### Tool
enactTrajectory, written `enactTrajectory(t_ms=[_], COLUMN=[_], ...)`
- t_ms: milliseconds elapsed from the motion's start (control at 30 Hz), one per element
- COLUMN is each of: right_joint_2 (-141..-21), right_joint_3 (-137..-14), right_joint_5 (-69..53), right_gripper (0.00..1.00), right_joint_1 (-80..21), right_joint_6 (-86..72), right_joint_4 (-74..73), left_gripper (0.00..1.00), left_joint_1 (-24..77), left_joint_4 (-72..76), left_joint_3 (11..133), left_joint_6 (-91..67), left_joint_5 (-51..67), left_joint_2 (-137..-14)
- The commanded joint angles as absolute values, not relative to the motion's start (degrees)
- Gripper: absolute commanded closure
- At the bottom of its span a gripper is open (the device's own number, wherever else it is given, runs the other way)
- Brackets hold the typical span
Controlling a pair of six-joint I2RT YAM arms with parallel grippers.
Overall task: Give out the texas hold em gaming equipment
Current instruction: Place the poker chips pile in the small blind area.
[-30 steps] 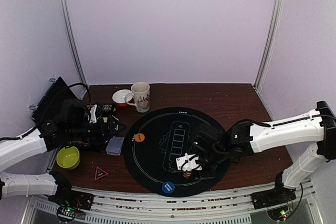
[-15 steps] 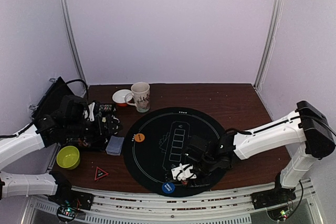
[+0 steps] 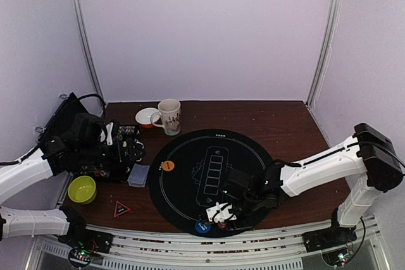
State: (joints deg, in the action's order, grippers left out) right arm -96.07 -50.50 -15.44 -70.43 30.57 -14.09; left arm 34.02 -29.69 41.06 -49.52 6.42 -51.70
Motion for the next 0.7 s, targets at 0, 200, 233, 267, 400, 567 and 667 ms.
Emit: enactTrajectory(t_ms=[0,200,233,267,400,567,667], right_joint_2=[-97.5,-99.9,-100.1,-100.3,-100.4,-100.9,-101.1], right_joint_3=[-50.4,-51.6,-51.6,-51.6,-51.3,-51.5,-51.8], right_joint_5=[-14.9,-12.5,-12.3,-11.9,-9.9,-8.7,-7.9], right_gripper=[0.99,0.93,0.93,0.92,0.86,0.76,0.68], right_joint_1=[-70.8,-70.8,-70.8,-70.8,-70.8,-70.8,-70.7], right_joint_6=[29.8,29.9,29.9,30.0,30.2,30.3,30.3], right_joint_4=[-14.4,-15.6,-15.7,-15.8,-15.8,-16.4,-17.1], left_gripper=[0.02,0.02,0.02,0.02,0.02,0.02,0.02], left_joint_1=[33.4,33.4,33.3,33.2,33.1,32.9,32.8], left_joint_4=[-29.9,-31.1,-31.3,-31.4,-31.8,-32.4,-33.5], left_joint_3=[43.2,44.0,44.1,44.2,44.4,45.1,46.1], left_joint_6=[-48.5,-47.8,-47.8,-47.7,-47.4,-47.0,-46.4], left_joint_5=[5.2,4.3,4.2,4.0,3.9,3.6,2.9], left_joint_2=[-51.0,-50.7,-50.7,-50.7,-50.6,-50.7,-50.7])
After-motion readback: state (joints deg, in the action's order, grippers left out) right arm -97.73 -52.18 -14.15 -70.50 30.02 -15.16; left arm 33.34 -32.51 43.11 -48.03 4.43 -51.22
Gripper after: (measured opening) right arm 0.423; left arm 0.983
